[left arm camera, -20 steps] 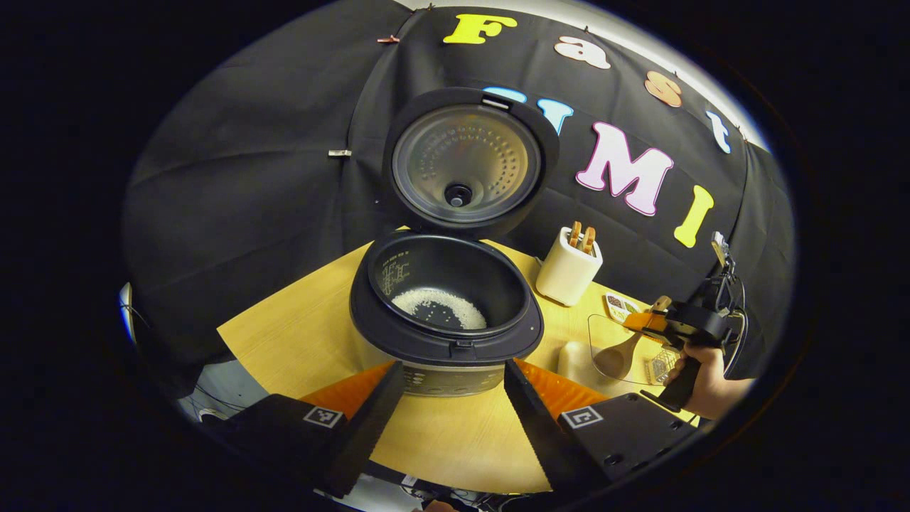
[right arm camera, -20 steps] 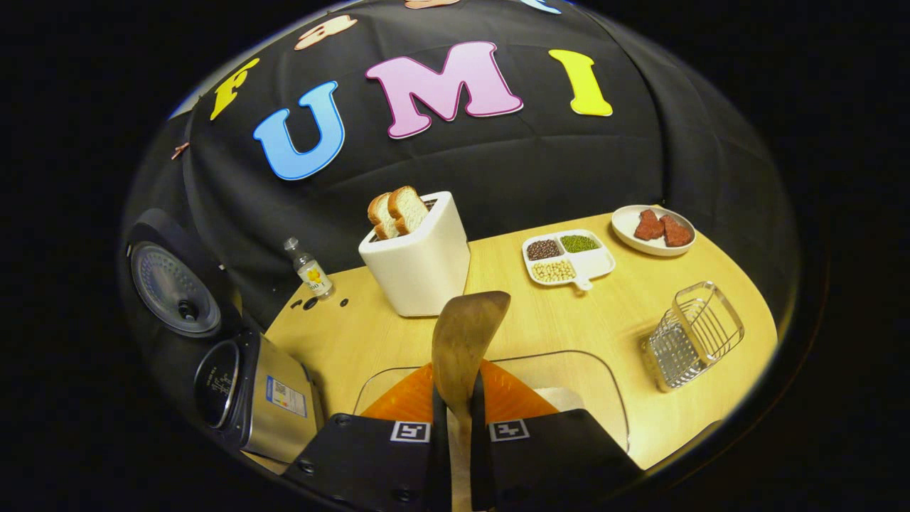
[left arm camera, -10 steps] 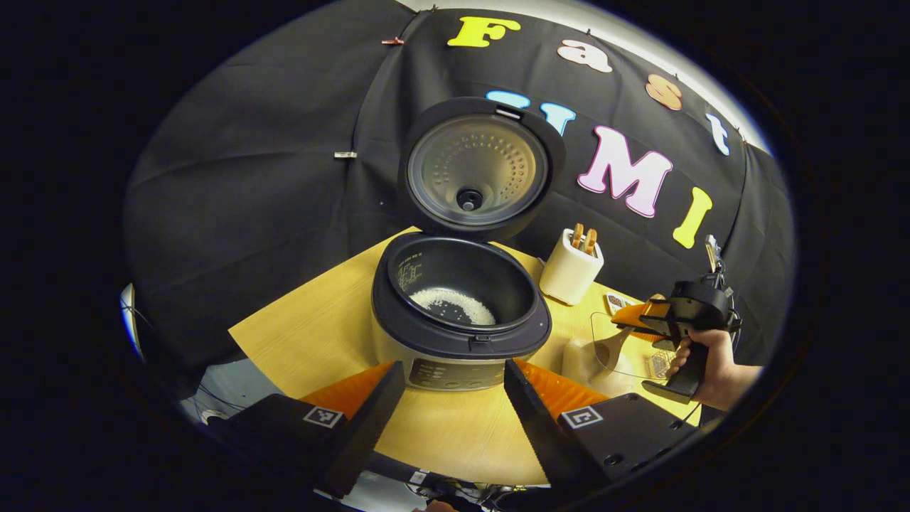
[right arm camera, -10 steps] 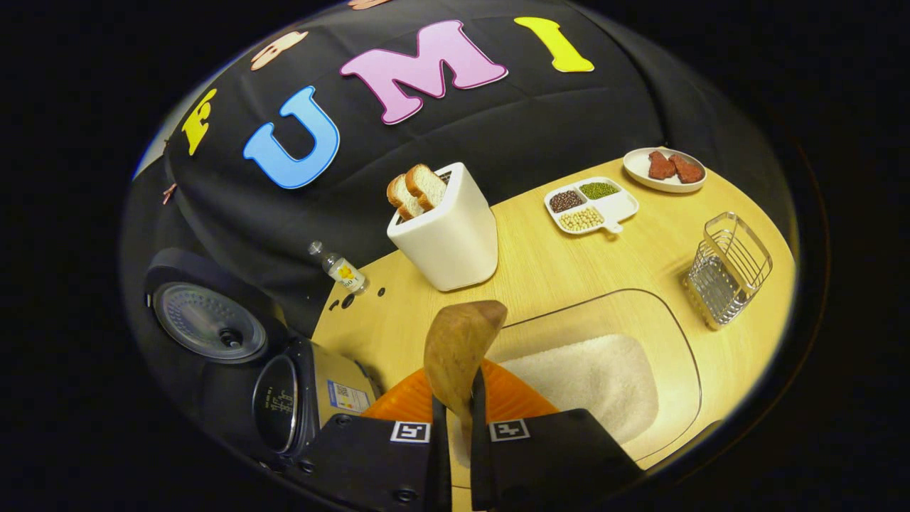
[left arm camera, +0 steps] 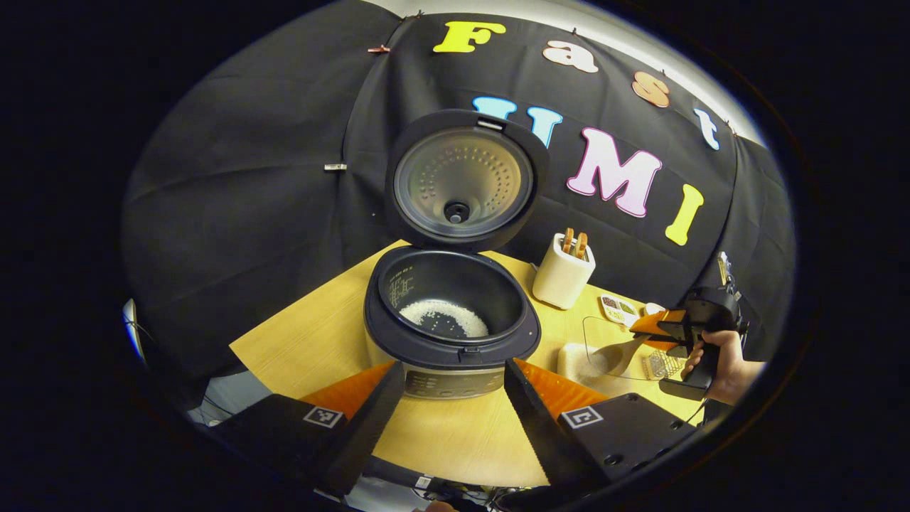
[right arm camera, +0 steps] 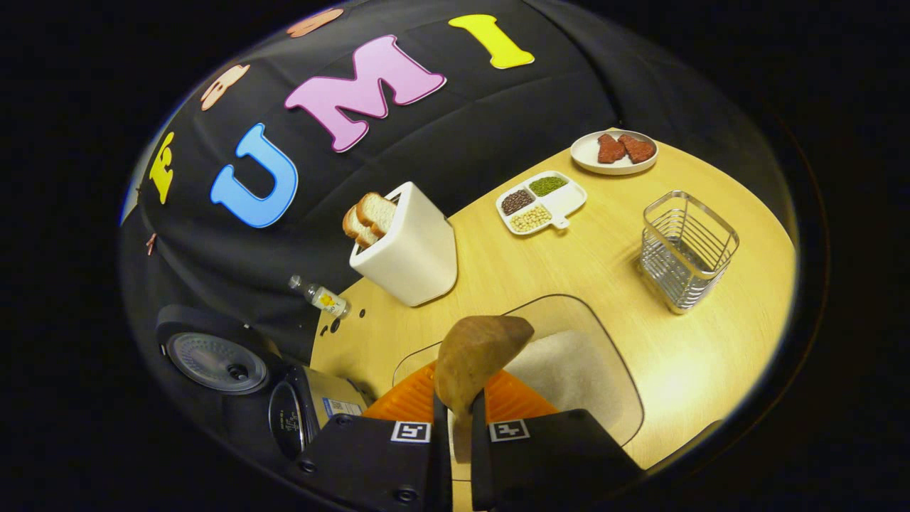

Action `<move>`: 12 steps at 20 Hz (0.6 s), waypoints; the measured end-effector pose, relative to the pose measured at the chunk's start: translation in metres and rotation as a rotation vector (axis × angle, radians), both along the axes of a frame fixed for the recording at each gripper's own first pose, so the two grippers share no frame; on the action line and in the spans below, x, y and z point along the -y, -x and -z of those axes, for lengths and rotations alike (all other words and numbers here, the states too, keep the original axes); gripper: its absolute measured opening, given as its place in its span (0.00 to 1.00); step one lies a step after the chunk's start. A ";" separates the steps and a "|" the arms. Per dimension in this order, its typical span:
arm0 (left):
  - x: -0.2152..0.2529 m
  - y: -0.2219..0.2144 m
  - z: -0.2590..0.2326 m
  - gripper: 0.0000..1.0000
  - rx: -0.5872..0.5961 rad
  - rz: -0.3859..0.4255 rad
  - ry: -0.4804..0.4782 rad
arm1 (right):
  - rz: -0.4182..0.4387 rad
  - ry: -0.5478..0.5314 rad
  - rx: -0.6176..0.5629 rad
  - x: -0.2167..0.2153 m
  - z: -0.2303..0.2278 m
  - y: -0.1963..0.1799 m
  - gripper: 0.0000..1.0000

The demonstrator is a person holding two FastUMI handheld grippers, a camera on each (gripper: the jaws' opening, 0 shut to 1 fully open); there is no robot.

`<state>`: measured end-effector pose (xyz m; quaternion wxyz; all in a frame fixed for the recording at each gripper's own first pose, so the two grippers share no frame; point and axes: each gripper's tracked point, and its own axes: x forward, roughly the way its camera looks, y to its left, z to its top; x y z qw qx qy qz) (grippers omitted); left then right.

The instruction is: Close the left gripper, press the button to open the rice cooker; take a wooden spoon from the chopstick holder with the right hand, scoop a spoonful of rice and pour it into the rice cooker, then put the wooden spoon back into the chopstick holder.

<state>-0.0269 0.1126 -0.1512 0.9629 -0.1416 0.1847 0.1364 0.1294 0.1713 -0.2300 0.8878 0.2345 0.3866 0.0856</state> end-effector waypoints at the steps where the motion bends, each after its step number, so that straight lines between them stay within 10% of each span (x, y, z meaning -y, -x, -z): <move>1: 0.000 -0.001 -0.003 0.95 0.004 0.002 -0.002 | 0.019 -0.011 -0.004 0.007 -0.004 -0.002 0.15; 12: -0.004 0.002 -0.011 0.95 0.029 -0.007 -0.010 | 0.178 -0.181 -0.055 0.054 -0.032 -0.007 0.15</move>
